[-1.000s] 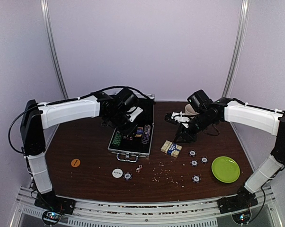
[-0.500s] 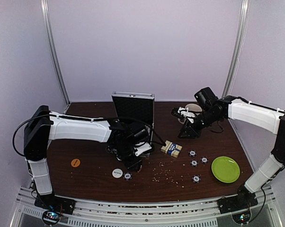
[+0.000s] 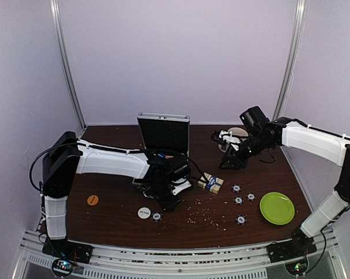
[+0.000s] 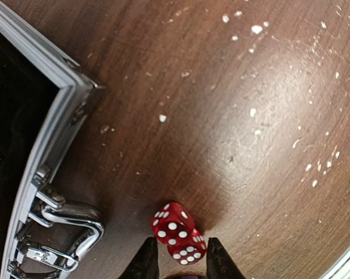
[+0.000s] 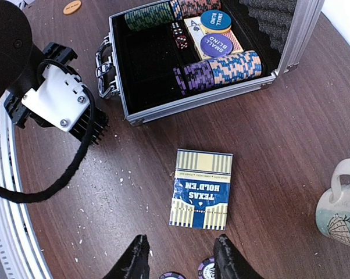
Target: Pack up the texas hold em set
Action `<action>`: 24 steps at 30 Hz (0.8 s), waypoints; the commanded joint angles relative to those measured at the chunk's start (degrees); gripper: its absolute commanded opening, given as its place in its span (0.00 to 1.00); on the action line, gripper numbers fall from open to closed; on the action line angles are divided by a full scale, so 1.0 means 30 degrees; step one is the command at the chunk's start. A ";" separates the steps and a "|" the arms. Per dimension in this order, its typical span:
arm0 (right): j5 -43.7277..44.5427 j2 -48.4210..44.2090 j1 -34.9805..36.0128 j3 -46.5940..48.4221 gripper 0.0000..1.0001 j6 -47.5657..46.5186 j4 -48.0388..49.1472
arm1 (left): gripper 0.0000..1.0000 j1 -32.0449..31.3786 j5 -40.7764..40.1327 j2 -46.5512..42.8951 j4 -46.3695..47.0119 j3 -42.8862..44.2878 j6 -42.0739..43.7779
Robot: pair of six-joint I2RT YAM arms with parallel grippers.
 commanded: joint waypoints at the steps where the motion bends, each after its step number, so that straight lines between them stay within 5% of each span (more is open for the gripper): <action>1: -0.0401 -0.0319 -0.0114 -0.0173 0.38 -0.0135 0.0026 | 0.28 -0.0001 -0.0478 0.0372 0.0042 0.0440 -0.0370; 16: -0.0477 -0.0104 -0.0106 -0.0102 0.38 -0.0259 -0.0102 | 0.26 -0.0001 -0.0729 0.0220 -0.0502 -0.0253 -0.0206; 24: -0.0513 -0.0017 -0.0109 -0.0074 0.38 -0.0303 -0.0154 | 0.17 -0.0001 -0.0872 -0.0009 -0.0708 -0.0522 -0.0176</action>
